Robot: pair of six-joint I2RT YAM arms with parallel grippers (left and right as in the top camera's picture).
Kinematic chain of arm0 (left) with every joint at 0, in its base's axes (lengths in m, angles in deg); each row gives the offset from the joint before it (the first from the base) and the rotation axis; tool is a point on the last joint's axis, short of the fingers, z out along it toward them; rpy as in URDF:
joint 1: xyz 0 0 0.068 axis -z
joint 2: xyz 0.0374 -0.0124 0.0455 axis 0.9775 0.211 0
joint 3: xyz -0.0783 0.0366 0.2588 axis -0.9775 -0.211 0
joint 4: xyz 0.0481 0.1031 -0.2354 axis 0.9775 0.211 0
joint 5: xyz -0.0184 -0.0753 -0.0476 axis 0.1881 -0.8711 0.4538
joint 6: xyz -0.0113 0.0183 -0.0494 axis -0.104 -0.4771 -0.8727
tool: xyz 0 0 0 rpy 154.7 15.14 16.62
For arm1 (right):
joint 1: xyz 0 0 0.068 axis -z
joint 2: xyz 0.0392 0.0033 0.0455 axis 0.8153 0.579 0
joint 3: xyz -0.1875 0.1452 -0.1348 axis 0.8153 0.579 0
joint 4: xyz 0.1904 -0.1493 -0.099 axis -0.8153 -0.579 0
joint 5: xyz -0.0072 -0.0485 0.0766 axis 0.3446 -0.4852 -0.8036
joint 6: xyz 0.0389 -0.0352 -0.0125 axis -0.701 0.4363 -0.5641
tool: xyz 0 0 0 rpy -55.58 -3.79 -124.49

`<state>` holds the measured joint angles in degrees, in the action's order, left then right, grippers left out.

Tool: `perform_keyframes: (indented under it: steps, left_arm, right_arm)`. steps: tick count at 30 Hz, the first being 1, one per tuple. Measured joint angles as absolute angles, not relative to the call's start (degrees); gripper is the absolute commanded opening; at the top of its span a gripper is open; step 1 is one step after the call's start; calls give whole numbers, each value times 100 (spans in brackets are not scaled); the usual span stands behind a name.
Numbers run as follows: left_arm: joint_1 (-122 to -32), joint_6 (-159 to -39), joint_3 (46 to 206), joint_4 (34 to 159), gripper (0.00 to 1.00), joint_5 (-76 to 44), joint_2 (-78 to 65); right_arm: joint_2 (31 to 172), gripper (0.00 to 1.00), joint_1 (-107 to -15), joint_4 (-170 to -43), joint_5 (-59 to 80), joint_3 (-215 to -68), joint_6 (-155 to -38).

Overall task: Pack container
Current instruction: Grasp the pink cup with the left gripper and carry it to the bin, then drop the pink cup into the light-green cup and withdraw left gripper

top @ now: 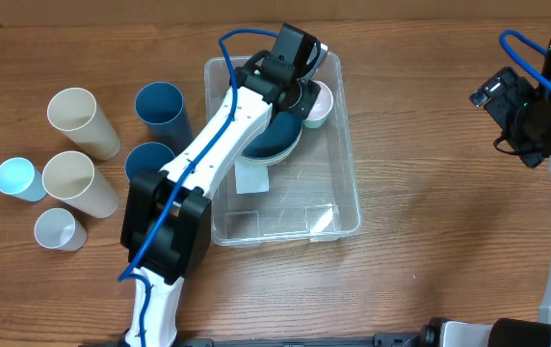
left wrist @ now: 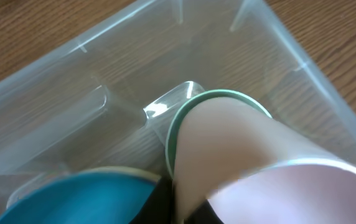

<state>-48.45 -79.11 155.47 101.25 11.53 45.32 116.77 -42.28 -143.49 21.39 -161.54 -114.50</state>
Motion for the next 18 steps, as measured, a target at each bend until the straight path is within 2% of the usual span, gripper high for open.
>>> perform_keyframes:
  steps: [1,3,4,5,6,8,12,15,16,18]
  left_arm:
    - [-4861,-7913,15567,10188,9,1153,4532]
    - [-4861,-7915,15739,10407,23,1155,4532]
    - [-4861,-7933,15864,10588,38,1162,4532]
    - [-4861,-7915,15973,10745,57,1186,4532]
    - [-4861,-7926,16316,11163,64,1311,4532]
    - [-4861,-7911,16889,11854,70,1588,4556]
    - [-4900,-8073,19057,13867,81,2565,4586]
    - [-5204,-8665,20242,14953,81,3005,4383]
    - [-5424,-8875,20436,15285,77,3081,4261]
    - [-5982,-9181,20574,15803,77,3151,4027]
  right_arm:
    - [11677,100,-4228,-14351,2139,-16154,-11450]
    - [11677,100,-4228,-14351,2139,-16154,-11450]
    - [11677,100,-4228,-14351,2141,-16154,-11450]
    - [11677,100,-4228,-14353,2141,-16154,-11450]
    - [11677,100,-4228,-14351,2139,-16154,-11450]
    - [11677,100,-4228,-14351,2139,-16154,-11450]
    - [11677,100,-4228,-14353,2139,-16154,-11452]
    - [11677,100,-4228,-14349,2139,-16154,-11447]
    - [11677,100,-4228,-14351,2139,-16154,-11450]
    - [11677,100,-4228,-14351,2139,-16154,-11447]
